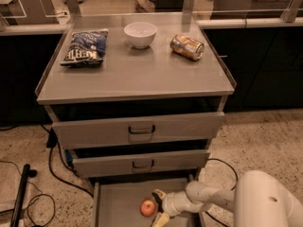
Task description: Pick apple from bottom drawer and place on counter
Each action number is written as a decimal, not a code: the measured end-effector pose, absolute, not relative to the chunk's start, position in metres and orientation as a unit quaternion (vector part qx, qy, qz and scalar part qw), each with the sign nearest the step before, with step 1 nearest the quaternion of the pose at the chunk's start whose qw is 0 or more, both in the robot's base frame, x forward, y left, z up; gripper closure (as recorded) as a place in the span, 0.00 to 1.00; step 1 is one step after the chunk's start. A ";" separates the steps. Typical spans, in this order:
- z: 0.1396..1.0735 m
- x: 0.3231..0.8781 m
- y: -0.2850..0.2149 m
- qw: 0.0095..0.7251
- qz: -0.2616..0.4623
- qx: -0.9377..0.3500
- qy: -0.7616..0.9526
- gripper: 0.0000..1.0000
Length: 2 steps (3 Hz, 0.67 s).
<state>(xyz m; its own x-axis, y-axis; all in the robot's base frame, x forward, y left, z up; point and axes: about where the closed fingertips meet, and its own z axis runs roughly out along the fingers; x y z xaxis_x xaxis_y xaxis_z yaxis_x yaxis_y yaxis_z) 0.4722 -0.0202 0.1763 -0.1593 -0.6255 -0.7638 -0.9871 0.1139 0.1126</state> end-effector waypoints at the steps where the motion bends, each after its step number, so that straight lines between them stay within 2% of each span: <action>1: 0.159 0.481 -0.014 0.292 0.307 -0.587 0.690 0.00; 2: 0.144 0.485 -0.011 0.300 0.296 -0.582 0.695 0.00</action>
Offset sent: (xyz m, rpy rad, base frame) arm 0.0206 0.0084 -0.0488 -0.0256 -0.0753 -0.0679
